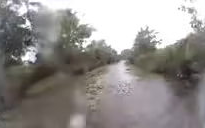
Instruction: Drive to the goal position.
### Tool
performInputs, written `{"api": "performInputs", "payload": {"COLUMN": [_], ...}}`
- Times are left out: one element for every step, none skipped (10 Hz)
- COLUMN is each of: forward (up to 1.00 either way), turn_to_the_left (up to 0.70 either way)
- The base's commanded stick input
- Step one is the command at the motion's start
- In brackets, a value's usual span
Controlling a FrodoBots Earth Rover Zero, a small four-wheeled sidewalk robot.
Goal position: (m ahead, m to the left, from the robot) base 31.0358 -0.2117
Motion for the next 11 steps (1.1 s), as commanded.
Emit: {"api": "performInputs", "payload": {"forward": [0.85, 0.85, 0.85, 0.85, 0.85, 0.85, 0.85, 0.85, 0.85, 0.85, 0.85], "turn_to_the_left": [-0.07, -0.2, -0.28, -0.03, 0.0, 0.0, 0.0, 0.0, 0.0, 0.0, 0.0]}}
